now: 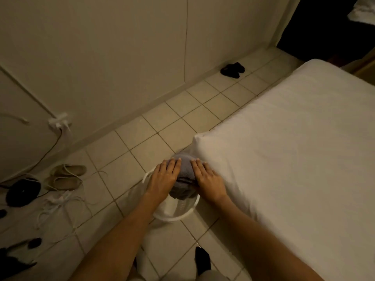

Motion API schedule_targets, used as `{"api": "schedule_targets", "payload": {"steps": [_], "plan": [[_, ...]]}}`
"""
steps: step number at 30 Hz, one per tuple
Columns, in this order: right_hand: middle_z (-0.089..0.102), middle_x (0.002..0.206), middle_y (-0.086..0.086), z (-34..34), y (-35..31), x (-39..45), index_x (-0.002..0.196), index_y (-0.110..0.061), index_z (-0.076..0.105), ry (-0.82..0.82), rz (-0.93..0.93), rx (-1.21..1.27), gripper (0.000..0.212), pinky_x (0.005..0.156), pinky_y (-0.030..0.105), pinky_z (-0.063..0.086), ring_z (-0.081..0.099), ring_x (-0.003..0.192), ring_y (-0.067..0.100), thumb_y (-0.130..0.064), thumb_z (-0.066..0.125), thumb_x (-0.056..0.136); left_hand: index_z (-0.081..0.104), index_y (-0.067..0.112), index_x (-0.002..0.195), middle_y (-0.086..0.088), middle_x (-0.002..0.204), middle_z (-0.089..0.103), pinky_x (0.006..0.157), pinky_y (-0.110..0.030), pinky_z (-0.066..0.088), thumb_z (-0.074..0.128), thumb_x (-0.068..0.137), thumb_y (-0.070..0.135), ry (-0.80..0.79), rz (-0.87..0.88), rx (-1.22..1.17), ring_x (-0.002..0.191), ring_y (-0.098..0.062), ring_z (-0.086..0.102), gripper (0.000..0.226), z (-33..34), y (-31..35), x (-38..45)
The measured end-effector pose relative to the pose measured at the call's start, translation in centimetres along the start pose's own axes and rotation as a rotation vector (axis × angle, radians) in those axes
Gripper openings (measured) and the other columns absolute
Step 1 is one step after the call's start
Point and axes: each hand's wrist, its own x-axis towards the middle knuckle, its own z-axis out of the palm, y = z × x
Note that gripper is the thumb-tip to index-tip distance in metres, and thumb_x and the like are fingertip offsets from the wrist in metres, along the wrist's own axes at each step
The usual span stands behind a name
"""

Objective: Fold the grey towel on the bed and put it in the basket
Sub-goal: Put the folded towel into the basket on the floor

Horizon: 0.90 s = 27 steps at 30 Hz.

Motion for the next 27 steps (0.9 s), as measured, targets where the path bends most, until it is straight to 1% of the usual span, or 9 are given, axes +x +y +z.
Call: {"api": "schedule_targets", "payload": {"steps": [5, 9, 12, 14, 16, 18, 20, 24, 27], "plan": [[0.058, 0.131, 0.013, 2.5, -5.1, 3.4, 0.134, -0.006, 0.048, -0.022, 0.191, 0.023, 0.089, 0.069, 0.037, 0.058, 0.062, 0.11, 0.033, -0.043, 0.083, 0.061, 0.039, 0.007, 0.128, -0.013, 0.112, 0.069, 0.074, -0.035, 0.058, 0.089, 0.05, 0.038, -0.015, 0.179, -0.053, 0.096, -0.031, 0.069, 0.098, 1.9, -7.0, 1.4], [0.058, 0.131, 0.014, 4.0, -9.4, 5.1, 0.134, -0.006, 0.048, 0.002, 0.304, 0.034, 0.087, 0.071, 0.039, 0.057, 0.061, 0.111, 0.034, -0.039, 0.084, 0.062, 0.04, 0.007, 0.128, -0.013, 0.114, 0.069, 0.077, -0.035, 0.057, 0.09, 0.045, 0.039, -0.053, 0.298, -0.074, 0.097, -0.03, 0.068, 0.102, 3.5, -11.8, 2.0], [0.059, 0.13, 0.012, 4.7, -12.1, 5.8, 0.134, -0.007, 0.05, -0.011, 0.428, 0.036, 0.091, 0.07, 0.037, 0.057, 0.062, 0.11, 0.033, -0.04, 0.086, 0.057, 0.049, 0.006, 0.128, -0.014, 0.113, 0.068, 0.075, -0.036, 0.058, 0.091, 0.045, 0.035, -0.094, 0.404, -0.067, 0.097, -0.032, 0.068, 0.098, 4.3, -14.1, 2.8], [0.06, 0.129, 0.011, 5.3, -13.5, 6.2, 0.133, -0.007, 0.051, -0.007, 0.514, 0.052, 0.092, 0.066, 0.036, 0.058, 0.062, 0.11, 0.032, -0.04, 0.087, 0.055, 0.058, 0.006, 0.124, -0.014, 0.111, 0.069, 0.074, -0.035, 0.058, 0.091, 0.046, 0.034, -0.095, 0.469, -0.063, 0.095, -0.032, 0.069, 0.09, 4.7, -15.0, 3.4], [0.06, 0.128, 0.011, 6.1, -14.4, 6.5, 0.132, -0.006, 0.054, -0.003, 0.575, 0.06, 0.091, 0.063, 0.036, 0.058, 0.062, 0.11, 0.032, -0.038, 0.088, 0.054, 0.051, 0.006, 0.126, -0.014, 0.11, 0.07, 0.073, -0.035, 0.058, 0.09, 0.048, 0.034, -0.104, 0.533, -0.065, 0.095, -0.032, 0.069, 0.092, 5.2, -15.5, 4.0], [0.06, 0.128, 0.012, 7.3, -14.8, 6.6, 0.131, -0.006, 0.054, -0.007, 0.621, 0.068, 0.09, 0.066, 0.038, 0.058, 0.062, 0.11, 0.032, -0.038, 0.088, 0.054, 0.043, 0.006, 0.126, -0.015, 0.11, 0.07, 0.073, -0.035, 0.058, 0.09, 0.047, 0.034, -0.122, 0.586, -0.058, 0.094, -0.032, 0.069, 0.095, 6.0, -15.9, 4.6], [0.06, 0.128, 0.012, 8.8, -15.0, 6.5, 0.132, -0.007, 0.053, -0.022, 0.675, 0.088, 0.09, 0.07, 0.039, 0.057, 0.062, 0.11, 0.032, -0.04, 0.087, 0.055, 0.041, 0.006, 0.126, -0.015, 0.113, 0.069, 0.074, -0.036, 0.058, 0.089, 0.049, 0.032, -0.149, 0.64, -0.068, 0.095, -0.032, 0.069, 0.094, 7.2, -15.9, 5.1], [0.06, 0.128, 0.013, 11.8, -15.2, 6.0, 0.132, -0.007, 0.05, -0.013, 0.76, 0.161, 0.088, 0.069, 0.04, 0.058, 0.062, 0.111, 0.033, -0.04, 0.086, 0.059, 0.04, 0.006, 0.128, -0.016, 0.115, 0.068, 0.074, -0.038, 0.059, 0.073, 0.063, 0.028, -0.19, 0.725, -0.07, 0.096, -0.033, 0.069, 0.076, 10.2, -15.4, 5.9], [0.057, 0.132, 0.015, 14.5, -15.2, 5.8, 0.136, -0.006, 0.047, -0.003, 0.808, 0.181, 0.09, 0.078, 0.043, 0.058, 0.058, 0.116, 0.034, -0.037, 0.085, 0.061, 0.041, 0.006, 0.128, -0.016, 0.117, 0.067, 0.075, -0.038, 0.059, 0.072, 0.066, 0.026, -0.195, 0.788, -0.061, 0.097, -0.032, 0.068, 0.072, 13.0, -15.0, 6.7]]}}
